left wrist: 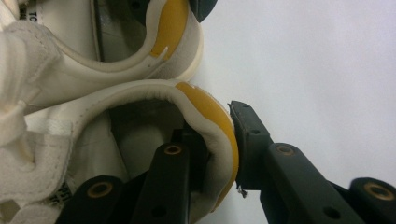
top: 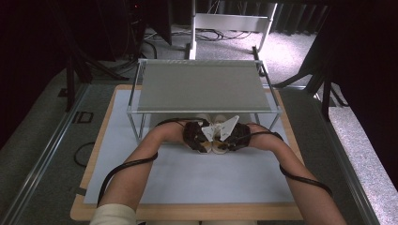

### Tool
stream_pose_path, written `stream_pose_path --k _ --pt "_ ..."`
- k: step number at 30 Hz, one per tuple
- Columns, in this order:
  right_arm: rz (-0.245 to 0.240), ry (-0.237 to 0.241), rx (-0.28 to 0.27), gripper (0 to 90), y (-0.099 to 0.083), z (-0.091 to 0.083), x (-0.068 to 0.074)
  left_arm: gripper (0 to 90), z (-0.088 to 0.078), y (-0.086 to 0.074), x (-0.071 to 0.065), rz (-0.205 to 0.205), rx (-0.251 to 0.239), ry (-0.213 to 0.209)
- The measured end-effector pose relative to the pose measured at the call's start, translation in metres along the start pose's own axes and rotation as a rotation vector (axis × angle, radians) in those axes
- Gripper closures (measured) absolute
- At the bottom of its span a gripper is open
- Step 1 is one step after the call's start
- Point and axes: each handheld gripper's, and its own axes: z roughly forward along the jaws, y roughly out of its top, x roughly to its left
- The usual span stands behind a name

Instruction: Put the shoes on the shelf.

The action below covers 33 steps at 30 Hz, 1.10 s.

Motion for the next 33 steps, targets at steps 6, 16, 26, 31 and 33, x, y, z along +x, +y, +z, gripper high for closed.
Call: stream_pose_path --k 6,16,26,31,33 --pt "0.028 -0.062 0.0 64.8 0.0 -0.003 0.003 62.8 -0.008 -0.001 -0.004 -0.077 -0.036 0.121" --pt "0.159 -0.215 -0.049 53.3 0.001 -0.014 0.013 51.4 -0.017 0.006 -0.015 -0.36 -0.079 0.265" --pt "0.305 -0.294 -0.145 63.8 0.003 -0.025 0.036 47.6 -0.028 0.012 -0.043 -0.414 -0.056 0.4" --pt "0.348 -0.31 -0.145 75.3 -0.001 -0.022 0.048 47.8 -0.034 0.012 -0.052 -0.438 -0.086 0.438" --pt "0.367 -0.309 -0.15 77.6 -0.004 -0.019 0.052 49.3 -0.036 0.014 -0.057 -0.446 -0.106 0.447"
